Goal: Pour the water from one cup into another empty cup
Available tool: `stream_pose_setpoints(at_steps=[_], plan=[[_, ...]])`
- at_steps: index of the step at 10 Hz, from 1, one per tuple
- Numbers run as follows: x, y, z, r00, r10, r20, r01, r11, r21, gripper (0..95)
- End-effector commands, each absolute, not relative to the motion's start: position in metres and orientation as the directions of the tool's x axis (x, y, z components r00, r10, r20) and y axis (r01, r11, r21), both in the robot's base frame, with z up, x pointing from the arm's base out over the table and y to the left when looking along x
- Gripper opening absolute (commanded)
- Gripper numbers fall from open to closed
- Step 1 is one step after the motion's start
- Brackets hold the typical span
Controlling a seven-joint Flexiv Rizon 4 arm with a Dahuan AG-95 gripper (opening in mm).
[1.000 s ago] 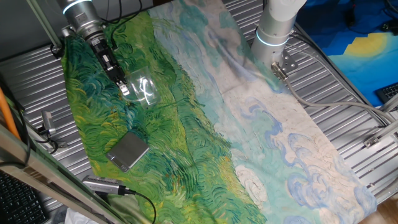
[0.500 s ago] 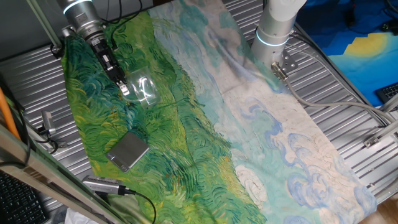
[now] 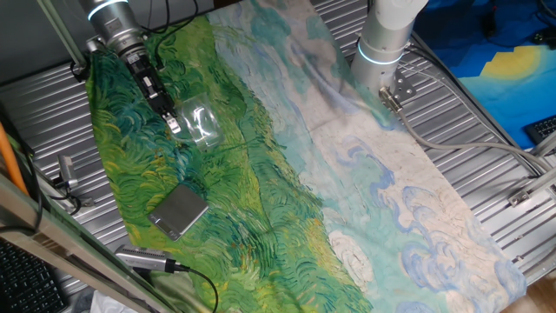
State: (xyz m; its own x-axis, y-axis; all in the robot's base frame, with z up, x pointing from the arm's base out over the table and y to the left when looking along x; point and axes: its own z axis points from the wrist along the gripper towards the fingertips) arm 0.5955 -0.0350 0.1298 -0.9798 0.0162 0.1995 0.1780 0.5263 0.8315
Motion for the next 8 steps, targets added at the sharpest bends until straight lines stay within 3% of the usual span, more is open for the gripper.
stream_pose_setpoints(at_steps=[1, 8], plan=[[0.5955, -0.0348, 0.1301, -0.979, 0.015, 0.202, 0.180, 0.522, 0.833, 0.0], [0.5954, -0.0348, 0.1305, -0.978, 0.014, 0.206, 0.184, 0.515, 0.837, 0.0]])
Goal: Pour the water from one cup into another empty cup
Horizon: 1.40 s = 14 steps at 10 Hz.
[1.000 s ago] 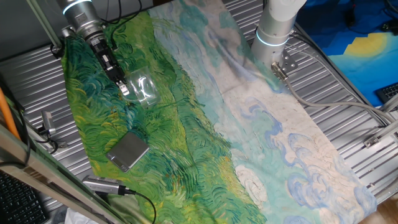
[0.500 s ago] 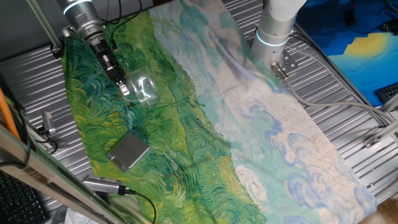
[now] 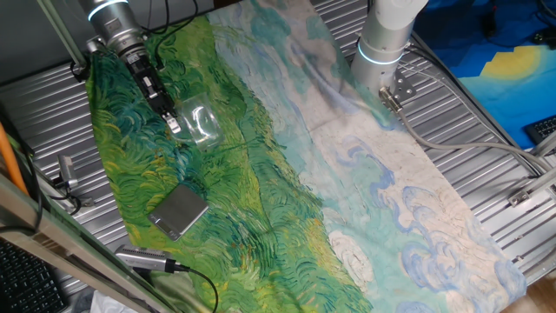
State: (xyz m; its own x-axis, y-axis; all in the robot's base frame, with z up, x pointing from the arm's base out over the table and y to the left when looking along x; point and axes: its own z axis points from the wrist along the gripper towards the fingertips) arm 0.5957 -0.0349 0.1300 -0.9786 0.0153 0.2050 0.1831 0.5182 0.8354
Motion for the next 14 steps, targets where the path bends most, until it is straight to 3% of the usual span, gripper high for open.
stream_pose_setpoints(at_steps=[1, 14], plan=[[0.5954, -0.0348, 0.1305, -0.978, 0.013, 0.206, 0.184, 0.513, 0.838, 0.0], [0.5954, -0.0350, 0.1307, -0.978, 0.012, 0.210, 0.188, 0.498, 0.847, 0.0]])
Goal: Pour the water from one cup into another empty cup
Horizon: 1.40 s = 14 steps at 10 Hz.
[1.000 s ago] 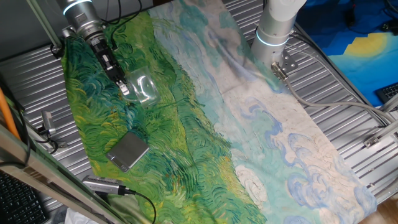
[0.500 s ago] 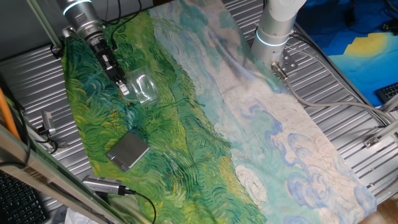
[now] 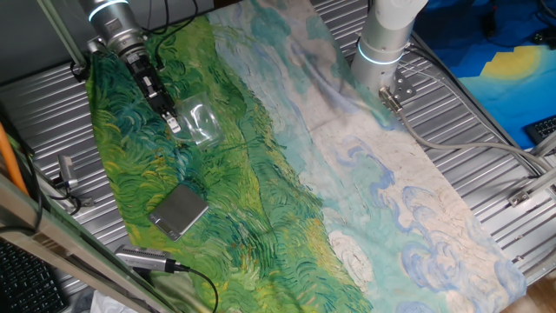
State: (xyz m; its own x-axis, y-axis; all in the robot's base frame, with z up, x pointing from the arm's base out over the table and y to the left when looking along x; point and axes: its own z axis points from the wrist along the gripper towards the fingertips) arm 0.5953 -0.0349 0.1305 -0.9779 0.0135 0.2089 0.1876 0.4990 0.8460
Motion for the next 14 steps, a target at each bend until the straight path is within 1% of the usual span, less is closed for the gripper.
stream_pose_setpoints(at_steps=[1, 5, 7, 11, 14], plan=[[0.5954, -0.0350, 0.1307, -0.978, 0.012, 0.210, 0.188, 0.498, 0.847, 0.0], [0.5953, -0.0350, 0.1310, -0.978, 0.012, 0.210, 0.188, 0.498, 0.846, 0.0], [0.5953, -0.0349, 0.1311, -0.980, 0.009, 0.201, 0.176, 0.525, 0.832, 0.0], [0.5949, -0.0346, 0.1324, -0.983, -0.008, 0.186, 0.135, 0.653, 0.745, 0.0], [0.5946, -0.0334, 0.1353, -0.983, 0.003, 0.186, 0.125, 0.753, 0.646, 0.0]])
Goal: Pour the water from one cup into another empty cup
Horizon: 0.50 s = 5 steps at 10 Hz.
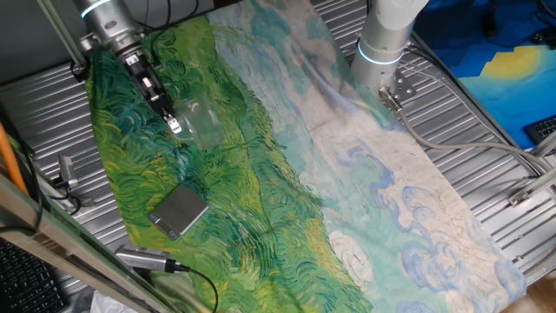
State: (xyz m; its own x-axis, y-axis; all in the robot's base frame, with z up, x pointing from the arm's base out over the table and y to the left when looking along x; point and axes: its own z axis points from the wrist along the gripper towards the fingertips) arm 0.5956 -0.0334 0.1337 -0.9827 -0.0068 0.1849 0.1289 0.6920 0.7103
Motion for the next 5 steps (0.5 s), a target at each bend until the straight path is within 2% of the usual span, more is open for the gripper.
stream_pose_setpoints(at_steps=[1, 5], plan=[[0.5942, -0.0326, 0.1374, -0.982, 0.009, 0.188, 0.126, 0.771, 0.624, 0.0], [0.5904, -0.0253, 0.1437, -0.981, 0.033, 0.191, 0.131, 0.839, 0.528, 0.0]])
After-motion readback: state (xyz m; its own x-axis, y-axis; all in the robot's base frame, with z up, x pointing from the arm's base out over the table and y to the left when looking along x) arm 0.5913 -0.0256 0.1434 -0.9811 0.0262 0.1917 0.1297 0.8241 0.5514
